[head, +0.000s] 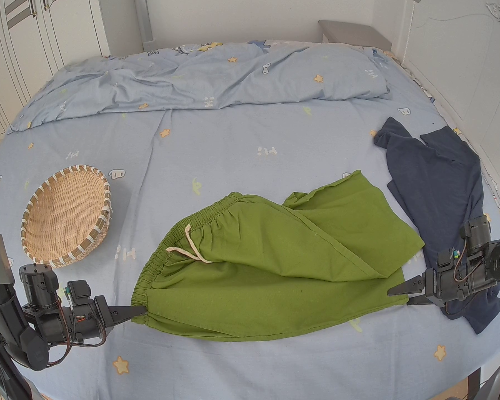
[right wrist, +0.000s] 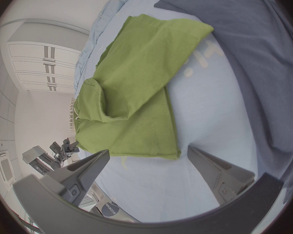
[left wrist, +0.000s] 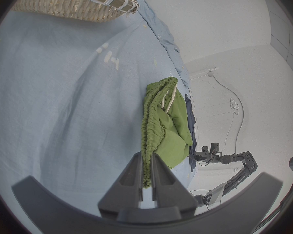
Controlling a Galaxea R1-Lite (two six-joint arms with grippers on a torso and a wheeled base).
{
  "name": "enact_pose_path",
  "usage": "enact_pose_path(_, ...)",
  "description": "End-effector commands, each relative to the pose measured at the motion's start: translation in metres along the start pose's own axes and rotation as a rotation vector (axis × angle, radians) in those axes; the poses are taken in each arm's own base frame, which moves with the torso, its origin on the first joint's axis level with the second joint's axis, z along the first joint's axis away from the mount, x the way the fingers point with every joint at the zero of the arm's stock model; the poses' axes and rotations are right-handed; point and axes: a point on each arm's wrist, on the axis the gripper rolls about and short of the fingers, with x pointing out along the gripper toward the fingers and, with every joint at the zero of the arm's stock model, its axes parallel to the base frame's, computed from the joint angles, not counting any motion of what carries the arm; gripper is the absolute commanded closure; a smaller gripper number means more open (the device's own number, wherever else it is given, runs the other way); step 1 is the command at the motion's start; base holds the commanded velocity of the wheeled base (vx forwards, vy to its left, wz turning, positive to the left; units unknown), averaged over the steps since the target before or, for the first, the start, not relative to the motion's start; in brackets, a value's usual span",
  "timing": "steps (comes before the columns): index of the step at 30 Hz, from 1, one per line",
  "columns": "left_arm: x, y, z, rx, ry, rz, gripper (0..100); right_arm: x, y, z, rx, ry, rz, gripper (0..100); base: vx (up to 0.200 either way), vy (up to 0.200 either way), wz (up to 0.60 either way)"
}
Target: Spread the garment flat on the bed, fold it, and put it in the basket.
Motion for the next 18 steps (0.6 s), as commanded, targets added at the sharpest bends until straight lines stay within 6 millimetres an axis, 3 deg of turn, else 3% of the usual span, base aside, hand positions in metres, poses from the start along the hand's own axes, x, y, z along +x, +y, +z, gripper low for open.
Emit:
enact_pose_path(1, -0.002, -0.001, -0.004, -0.008, 0.011, 0.004, 100, 0.012, -0.010, 0.000, 0.031, 0.036, -0.003, 0, 0.000, 0.000, 0.00)
enact_pose_path(18, -0.002, 0.000, -0.004, -0.009, 0.008, 0.006, 100, 0.021, -0.023, 0.007, 0.087, 0.045, 0.108, 0, 0.000, 0.000, 0.00)
